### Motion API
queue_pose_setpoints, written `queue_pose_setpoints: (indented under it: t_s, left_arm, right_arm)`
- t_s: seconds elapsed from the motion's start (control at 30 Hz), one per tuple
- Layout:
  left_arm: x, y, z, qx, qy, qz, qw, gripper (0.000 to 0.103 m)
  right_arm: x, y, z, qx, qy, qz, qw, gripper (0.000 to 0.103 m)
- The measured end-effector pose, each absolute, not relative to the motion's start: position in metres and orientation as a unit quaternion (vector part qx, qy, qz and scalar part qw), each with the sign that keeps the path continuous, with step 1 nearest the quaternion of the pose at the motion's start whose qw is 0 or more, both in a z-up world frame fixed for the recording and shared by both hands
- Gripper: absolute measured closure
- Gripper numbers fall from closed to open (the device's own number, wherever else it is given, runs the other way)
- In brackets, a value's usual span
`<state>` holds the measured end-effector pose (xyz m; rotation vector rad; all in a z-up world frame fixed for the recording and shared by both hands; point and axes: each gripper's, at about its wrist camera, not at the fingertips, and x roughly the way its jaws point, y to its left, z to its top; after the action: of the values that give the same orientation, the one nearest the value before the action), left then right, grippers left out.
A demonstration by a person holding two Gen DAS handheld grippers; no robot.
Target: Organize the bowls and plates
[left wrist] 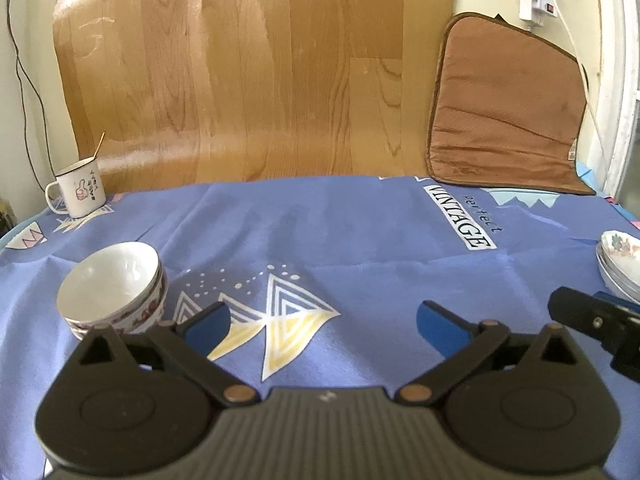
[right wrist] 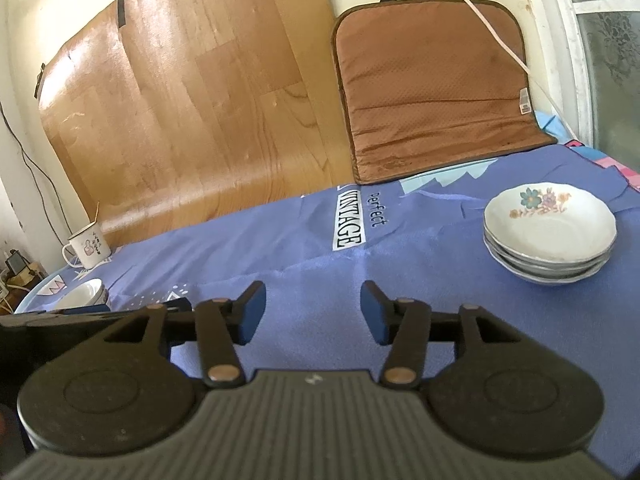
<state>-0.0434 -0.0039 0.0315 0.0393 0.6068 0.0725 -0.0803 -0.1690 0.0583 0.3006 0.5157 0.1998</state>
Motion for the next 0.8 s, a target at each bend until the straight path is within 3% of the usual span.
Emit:
queue_pose_setpoints:
  t_s: [0.8]
  left_arm:
    - [-0.056,-0.016,0.034,0.059,0.292,0.052,0.953,0.0]
  right_arm:
    - [-0.086,-0.168,0.06,0.15,0.242,0.087,0.955,0.045]
